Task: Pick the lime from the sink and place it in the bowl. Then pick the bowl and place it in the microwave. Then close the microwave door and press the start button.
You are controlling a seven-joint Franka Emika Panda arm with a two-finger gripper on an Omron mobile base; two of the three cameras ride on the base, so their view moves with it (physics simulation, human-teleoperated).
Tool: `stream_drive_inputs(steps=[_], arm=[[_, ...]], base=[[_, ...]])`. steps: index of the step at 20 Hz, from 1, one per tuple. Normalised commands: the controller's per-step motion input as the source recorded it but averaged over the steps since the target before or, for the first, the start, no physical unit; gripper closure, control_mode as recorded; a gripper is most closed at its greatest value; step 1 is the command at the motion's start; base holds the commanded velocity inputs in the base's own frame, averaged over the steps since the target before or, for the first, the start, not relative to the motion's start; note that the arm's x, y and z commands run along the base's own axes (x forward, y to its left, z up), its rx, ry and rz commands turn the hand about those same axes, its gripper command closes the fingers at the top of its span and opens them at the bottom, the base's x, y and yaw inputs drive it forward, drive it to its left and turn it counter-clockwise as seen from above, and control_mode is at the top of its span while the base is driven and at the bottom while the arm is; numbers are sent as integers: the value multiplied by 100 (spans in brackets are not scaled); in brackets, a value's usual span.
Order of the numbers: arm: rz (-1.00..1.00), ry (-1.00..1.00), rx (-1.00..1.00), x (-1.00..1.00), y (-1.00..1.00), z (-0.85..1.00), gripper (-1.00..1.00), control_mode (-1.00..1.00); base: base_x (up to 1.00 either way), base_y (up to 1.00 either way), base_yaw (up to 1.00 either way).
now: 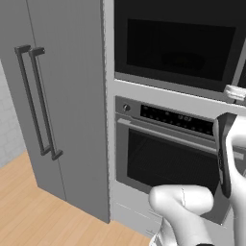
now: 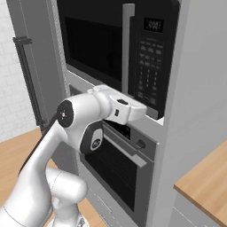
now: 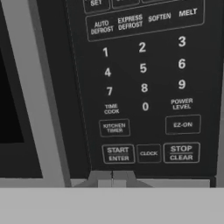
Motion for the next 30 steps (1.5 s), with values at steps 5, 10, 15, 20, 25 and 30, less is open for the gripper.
stream_drive_inputs(steps=[5, 10, 15, 20, 25, 30], arm=[[1, 0, 0, 17, -6, -10, 100, -100], [2, -1, 0, 20, -14, 0, 100, -100], [3, 0, 1, 34, -19, 0, 100, -100], [6, 0, 0, 44, -17, -5, 100, -100], [6, -5, 0, -8, 24, -2, 100, -100], [0, -12, 0, -78, 56, 0, 100, -100]], base=[[0, 0, 0], [0, 0, 0], [0, 0, 0], [0, 0, 0], [0, 0, 0], [0, 0, 0]])
